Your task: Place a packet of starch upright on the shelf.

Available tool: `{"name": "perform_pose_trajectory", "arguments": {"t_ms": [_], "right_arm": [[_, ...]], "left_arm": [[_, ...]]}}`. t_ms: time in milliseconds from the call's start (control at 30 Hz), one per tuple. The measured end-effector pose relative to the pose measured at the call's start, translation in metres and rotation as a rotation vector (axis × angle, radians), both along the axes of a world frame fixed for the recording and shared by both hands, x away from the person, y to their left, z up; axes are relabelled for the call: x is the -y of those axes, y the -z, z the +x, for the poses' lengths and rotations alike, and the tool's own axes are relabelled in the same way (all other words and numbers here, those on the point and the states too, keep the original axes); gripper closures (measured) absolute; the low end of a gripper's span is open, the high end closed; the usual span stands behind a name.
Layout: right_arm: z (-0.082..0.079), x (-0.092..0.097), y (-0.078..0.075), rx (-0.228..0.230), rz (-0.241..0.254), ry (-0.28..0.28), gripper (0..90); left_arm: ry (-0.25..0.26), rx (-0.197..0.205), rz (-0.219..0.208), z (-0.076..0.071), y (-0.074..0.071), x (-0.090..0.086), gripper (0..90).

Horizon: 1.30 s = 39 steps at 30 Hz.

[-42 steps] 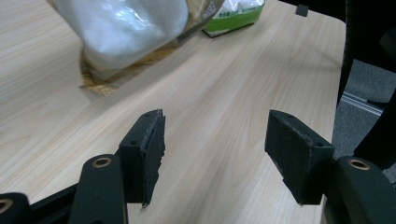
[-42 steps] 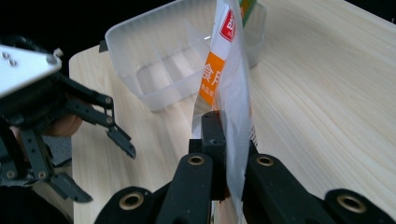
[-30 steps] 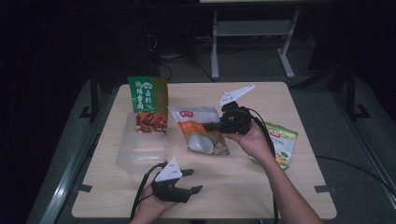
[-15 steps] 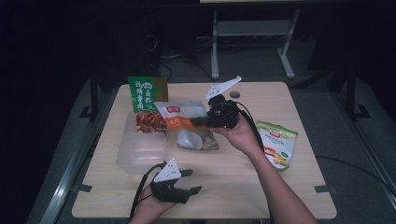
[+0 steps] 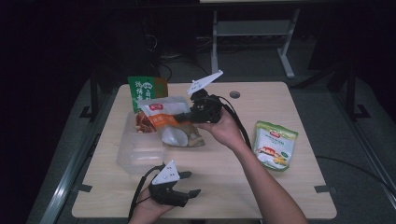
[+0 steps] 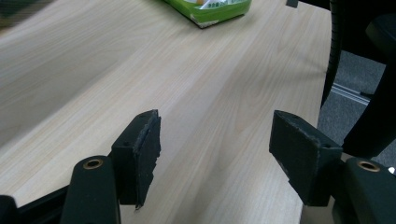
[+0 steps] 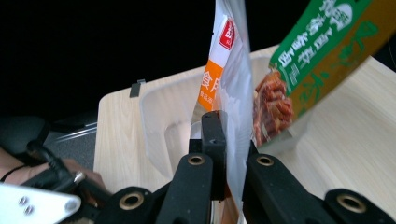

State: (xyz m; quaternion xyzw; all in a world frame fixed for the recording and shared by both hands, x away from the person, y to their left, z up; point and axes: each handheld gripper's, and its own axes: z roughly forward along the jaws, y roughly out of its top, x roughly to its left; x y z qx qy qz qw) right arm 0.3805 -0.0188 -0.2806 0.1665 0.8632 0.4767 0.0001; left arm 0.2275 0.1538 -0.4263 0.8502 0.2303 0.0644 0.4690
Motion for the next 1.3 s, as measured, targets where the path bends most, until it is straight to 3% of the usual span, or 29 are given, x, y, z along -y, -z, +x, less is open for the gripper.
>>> {"name": "perform_pose_trajectory", "arguments": {"t_ms": [367, 600, 767, 1000, 1300], "right_arm": [[0.015, -0.046, -0.002, -0.010, 0.017, -0.029, 90.0], [0.024, -0.073, 0.004, -0.011, 0.000, -0.029, 90.0], [0.028, -0.092, 0.009, -0.017, -0.016, -0.024, 90.0], [0.032, -0.109, 0.015, -0.010, -0.025, -0.033, 90.0], [0.041, -0.125, 0.031, -0.042, -0.003, -0.021, 90.0]], "left_arm": [[-0.018, 0.009, -0.005, 0.000, 0.000, -0.010, 31.4], [-0.013, 0.016, 0.008, 0.001, 0.001, -0.012, 30.6], [-0.023, 0.008, -0.009, 0.002, 0.003, -0.011, 30.2], [-0.023, 0.019, 0.001, 0.005, 0.000, -0.015, 30.2], [-0.022, 0.021, 0.006, 0.006, 0.001, -0.015, 30.1]]}}
